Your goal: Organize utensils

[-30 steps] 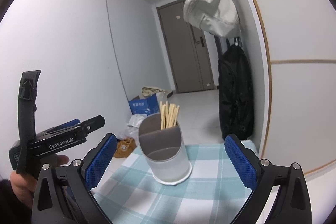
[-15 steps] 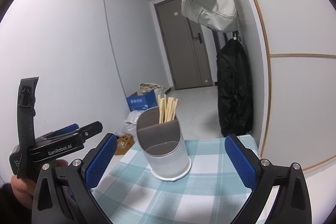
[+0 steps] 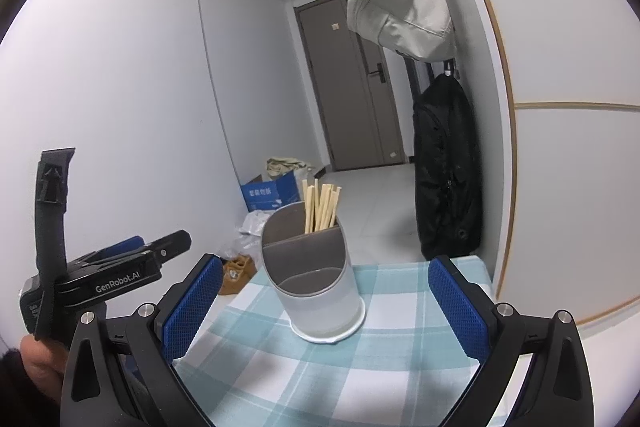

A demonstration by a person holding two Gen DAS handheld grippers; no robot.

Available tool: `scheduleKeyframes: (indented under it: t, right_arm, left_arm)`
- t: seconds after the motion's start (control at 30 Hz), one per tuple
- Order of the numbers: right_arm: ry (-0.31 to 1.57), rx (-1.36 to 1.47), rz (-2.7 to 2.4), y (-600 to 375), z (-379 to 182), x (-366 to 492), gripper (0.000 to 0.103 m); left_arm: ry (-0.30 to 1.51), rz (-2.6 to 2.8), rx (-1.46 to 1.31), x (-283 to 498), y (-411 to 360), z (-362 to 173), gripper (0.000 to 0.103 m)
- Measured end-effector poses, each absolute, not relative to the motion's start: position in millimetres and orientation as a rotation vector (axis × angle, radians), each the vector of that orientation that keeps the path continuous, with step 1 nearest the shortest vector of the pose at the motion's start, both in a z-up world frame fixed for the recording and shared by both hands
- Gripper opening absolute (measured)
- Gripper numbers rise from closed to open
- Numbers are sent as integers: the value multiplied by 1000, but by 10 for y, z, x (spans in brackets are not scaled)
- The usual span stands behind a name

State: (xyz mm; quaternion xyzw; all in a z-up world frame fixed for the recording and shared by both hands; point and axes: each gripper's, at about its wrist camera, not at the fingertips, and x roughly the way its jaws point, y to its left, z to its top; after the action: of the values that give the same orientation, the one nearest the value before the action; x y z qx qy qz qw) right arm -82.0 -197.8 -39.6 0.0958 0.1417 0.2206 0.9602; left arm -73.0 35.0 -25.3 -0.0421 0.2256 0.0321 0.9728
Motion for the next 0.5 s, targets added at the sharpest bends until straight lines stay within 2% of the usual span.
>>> scheduleKeyframes:
  t: [0.5]
  right_arm:
    - [282, 197, 439, -2003, -386, -836, 103]
  left_arm:
    - [464, 49, -79, -715, 311, -261, 91]
